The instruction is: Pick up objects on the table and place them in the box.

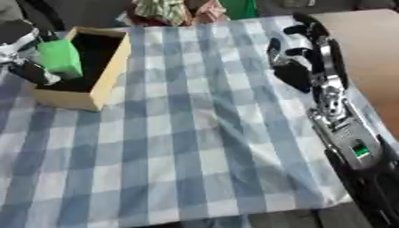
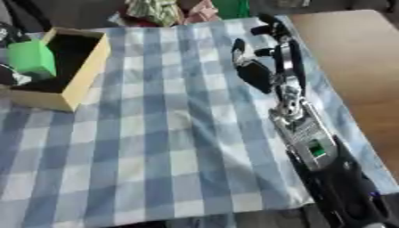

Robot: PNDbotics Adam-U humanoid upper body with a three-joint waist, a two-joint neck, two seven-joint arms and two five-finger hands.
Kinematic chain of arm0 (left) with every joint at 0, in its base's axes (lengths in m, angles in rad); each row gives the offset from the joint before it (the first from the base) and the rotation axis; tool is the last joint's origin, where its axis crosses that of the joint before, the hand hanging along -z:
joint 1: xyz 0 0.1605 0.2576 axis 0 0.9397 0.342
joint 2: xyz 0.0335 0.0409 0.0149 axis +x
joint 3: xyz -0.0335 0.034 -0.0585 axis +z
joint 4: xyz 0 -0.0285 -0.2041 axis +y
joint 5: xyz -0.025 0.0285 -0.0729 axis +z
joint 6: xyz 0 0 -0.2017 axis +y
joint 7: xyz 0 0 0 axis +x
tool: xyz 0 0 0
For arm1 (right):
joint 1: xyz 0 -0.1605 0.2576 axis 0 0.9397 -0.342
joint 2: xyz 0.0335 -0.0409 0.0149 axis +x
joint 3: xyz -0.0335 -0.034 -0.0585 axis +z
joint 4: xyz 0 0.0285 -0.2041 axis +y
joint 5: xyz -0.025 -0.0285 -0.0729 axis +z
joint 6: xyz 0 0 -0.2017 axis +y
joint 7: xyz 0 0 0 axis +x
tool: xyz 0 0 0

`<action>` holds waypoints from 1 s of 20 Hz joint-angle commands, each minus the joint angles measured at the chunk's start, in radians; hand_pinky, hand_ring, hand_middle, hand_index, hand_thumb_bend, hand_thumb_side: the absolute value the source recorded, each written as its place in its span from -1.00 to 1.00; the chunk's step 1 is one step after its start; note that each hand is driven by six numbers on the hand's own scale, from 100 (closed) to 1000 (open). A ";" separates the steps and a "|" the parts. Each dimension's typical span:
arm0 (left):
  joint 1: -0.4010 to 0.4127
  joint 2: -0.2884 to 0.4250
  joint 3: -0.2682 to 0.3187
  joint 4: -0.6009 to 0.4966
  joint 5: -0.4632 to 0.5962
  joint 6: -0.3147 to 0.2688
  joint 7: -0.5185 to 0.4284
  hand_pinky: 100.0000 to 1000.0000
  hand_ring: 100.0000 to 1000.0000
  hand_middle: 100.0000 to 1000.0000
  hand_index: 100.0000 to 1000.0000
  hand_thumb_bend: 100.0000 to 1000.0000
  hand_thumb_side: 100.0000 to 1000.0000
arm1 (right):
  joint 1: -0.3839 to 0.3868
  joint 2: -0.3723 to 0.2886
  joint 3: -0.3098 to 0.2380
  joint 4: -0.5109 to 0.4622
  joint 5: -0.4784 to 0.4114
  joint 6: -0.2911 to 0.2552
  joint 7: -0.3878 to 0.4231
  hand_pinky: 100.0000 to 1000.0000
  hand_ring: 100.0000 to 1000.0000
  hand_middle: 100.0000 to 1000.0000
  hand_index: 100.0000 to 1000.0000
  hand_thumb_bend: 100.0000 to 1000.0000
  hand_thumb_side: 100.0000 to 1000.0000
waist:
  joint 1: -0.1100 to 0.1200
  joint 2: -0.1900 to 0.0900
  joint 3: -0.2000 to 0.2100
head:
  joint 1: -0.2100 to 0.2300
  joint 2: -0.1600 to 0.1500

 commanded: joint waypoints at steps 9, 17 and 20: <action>-0.030 -0.036 0.018 0.068 -0.072 0.015 0.089 0.53 0.51 0.56 0.72 0.02 -0.86 | -0.014 -0.005 0.000 -0.010 -0.008 -0.002 0.007 0.24 0.86 0.31 0.77 -0.85 -0.98 | -0.004 -0.009 -0.007 | 0.004 -0.004; -0.014 -0.004 0.039 -0.042 0.018 0.041 0.102 0.46 0.41 0.43 0.68 -0.10 -0.91 | -0.011 -0.003 -0.003 -0.007 -0.008 -0.004 0.005 0.24 0.86 0.31 0.77 -0.84 -0.98 | -0.005 -0.011 0.003 | -0.001 -0.001; 0.007 0.025 0.044 -0.149 0.119 0.060 0.116 0.42 0.34 0.35 0.65 -0.20 -0.94 | -0.010 -0.002 -0.004 -0.006 -0.008 -0.005 0.004 0.24 0.86 0.31 0.77 -0.84 -0.98 | -0.006 -0.013 0.010 | -0.002 -0.001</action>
